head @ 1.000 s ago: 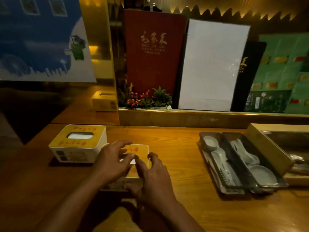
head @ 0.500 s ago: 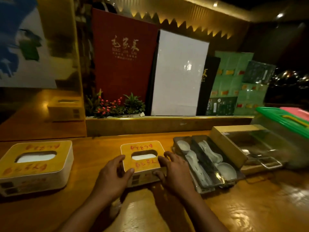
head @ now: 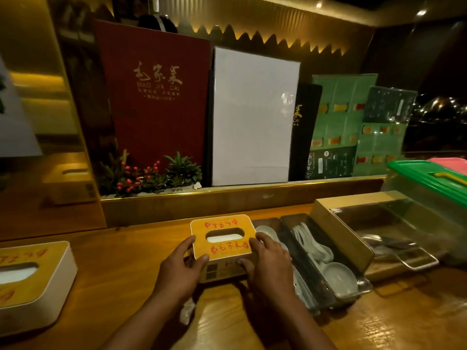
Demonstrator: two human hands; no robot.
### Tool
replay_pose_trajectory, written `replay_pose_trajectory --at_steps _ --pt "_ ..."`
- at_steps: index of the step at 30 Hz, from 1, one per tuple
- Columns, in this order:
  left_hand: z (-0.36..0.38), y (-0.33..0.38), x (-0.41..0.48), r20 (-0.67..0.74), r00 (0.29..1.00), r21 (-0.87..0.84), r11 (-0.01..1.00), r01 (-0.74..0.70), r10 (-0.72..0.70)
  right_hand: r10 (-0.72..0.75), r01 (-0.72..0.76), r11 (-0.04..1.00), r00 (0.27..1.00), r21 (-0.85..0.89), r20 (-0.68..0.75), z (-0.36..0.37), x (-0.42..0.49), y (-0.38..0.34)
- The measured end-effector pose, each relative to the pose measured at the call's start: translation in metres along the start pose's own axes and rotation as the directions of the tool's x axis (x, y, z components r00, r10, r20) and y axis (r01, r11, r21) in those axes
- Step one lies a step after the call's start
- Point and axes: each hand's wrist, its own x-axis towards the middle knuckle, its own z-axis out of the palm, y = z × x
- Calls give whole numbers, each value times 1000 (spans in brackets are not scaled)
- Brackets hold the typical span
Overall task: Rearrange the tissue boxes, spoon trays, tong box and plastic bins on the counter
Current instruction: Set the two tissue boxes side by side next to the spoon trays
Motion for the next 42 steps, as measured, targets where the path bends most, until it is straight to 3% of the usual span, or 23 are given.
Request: replay_pose_trajectory --at_steps 9,16,20,24,28,35,38,42 --pt "0 7 -3 37 999 -59 998 37 -35 -23 23 999 1000 -31 9 3 3 4" --pt "-36 -7 -12 9 1000 47 999 -17 17 -322 327 932 945 155 -56 6 7 -54" --pt "-93 -15 -26 -179 977 222 972 -76 117 -460 454 847 887 275 -49 24 -1 -131" --pt "-169 -24 -46 -424 865 405 910 -82 267 -583 541 778 811 320 45 51 -17 -209" --pt "-236 -35 -65 -513 793 499 866 -34 328 -613 530 772 767 351 190 83 -31 -277" --pt "-294 -70 -67 -529 822 530 838 127 210 -571 504 811 793 298 213 107 -37 -308" --pt "-295 -78 -59 -586 810 382 894 236 37 -607 557 790 770 257 198 105 -29 -295" --pt "-272 -83 -45 -518 853 200 960 196 -66 -619 592 785 766 183 176 97 -16 -271"
